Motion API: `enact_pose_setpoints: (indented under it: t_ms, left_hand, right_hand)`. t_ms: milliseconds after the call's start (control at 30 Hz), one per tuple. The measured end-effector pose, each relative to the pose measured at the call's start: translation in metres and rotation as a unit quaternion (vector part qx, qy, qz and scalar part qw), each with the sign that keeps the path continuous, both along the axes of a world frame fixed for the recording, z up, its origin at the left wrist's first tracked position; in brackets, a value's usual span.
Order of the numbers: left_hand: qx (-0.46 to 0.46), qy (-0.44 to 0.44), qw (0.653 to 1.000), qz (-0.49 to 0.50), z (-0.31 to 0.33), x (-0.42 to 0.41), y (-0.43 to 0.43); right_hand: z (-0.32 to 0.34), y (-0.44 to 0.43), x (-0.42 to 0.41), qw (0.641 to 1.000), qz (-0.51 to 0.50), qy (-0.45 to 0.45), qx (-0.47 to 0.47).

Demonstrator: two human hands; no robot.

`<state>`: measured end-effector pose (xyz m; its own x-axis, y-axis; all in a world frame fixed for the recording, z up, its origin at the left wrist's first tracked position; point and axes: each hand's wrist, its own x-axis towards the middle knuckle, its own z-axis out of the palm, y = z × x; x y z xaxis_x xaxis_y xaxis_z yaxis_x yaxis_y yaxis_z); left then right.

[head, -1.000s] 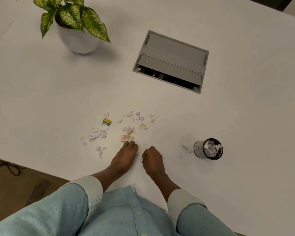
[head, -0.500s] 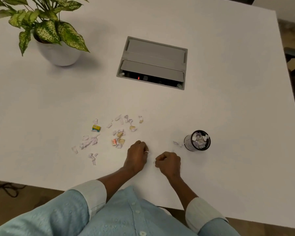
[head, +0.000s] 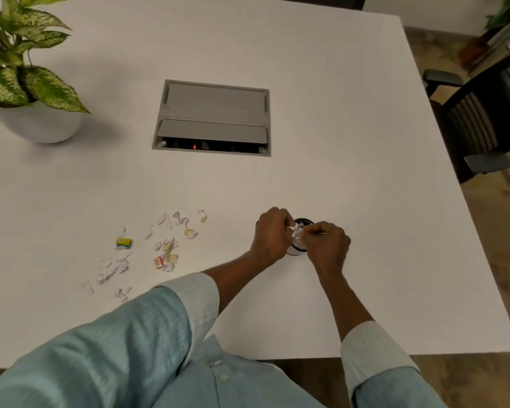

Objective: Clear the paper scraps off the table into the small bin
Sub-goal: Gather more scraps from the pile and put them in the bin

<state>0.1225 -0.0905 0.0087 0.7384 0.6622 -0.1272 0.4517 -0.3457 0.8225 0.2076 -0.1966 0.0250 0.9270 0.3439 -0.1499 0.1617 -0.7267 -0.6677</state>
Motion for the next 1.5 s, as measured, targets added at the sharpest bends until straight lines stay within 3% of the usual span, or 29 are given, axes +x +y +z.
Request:
enact_pose_setpoints:
  t_ms: [233, 367, 500, 667, 867, 1033, 1233, 1500]
  left_hand:
    - [-0.008, -0.014, 0.996, -0.085, -0.006, 0.009, -0.006]
    - [0.008, -0.024, 1.000, -0.017, -0.020, -0.011, -0.002]
    - [0.048, 0.074, 0.996, 0.025, -0.043, -0.047, 0.016]
    - [0.127, 0.212, 0.965, -0.091, -0.068, -0.099, 0.034]
    - [0.136, 0.333, 0.907, -0.219, -0.087, -0.122, 0.038]
    - [0.142, 0.370, 0.884, -0.249, -0.093, -0.122, 0.033]
    - [0.158, 0.403, 0.864, -0.260, -0.095, -0.119, 0.028]
    - [0.149, 0.439, 0.848, -0.256, -0.095, -0.111, 0.024]
  right_hand:
    - [-0.013, -0.014, 0.018, 0.998, 0.063, -0.006, -0.028]
    - [-0.019, -0.020, 0.016, 0.995, 0.085, -0.027, -0.034]
    - [-0.022, -0.026, 0.009, 0.988, 0.129, -0.070, -0.037]
    - [-0.031, -0.038, -0.001, 0.959, 0.233, -0.138, -0.079]
    - [-0.051, -0.049, -0.004, 0.903, 0.342, -0.187, -0.182]
    - [-0.063, -0.046, -0.001, 0.869, 0.374, -0.165, -0.278]
    - [-0.063, -0.035, 0.001, 0.855, 0.388, -0.147, -0.310]
    - [-0.053, -0.020, 0.007, 0.878, 0.370, -0.113, -0.284]
